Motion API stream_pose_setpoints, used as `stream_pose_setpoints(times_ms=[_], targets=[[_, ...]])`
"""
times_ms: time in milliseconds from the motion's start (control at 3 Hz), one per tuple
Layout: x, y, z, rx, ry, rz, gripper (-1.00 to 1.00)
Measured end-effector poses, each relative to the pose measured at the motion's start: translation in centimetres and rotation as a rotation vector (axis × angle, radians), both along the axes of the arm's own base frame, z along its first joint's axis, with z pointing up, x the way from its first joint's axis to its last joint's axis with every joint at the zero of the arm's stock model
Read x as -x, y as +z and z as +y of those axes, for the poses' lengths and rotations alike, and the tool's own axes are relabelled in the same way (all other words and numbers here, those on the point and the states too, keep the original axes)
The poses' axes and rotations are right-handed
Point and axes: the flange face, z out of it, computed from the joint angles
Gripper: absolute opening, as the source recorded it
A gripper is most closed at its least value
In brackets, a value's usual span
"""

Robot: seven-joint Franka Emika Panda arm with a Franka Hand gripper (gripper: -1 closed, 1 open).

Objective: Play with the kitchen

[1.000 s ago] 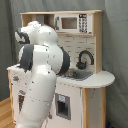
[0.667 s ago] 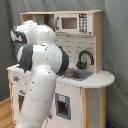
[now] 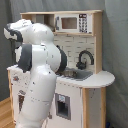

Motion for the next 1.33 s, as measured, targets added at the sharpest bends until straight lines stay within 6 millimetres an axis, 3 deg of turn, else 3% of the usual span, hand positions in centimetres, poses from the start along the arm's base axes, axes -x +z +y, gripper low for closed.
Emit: stream_pose_setpoints(times_ms=[1333], targets=[[8.9, 3.4, 1.4, 0.262, -0.06, -0.069, 1.0]])
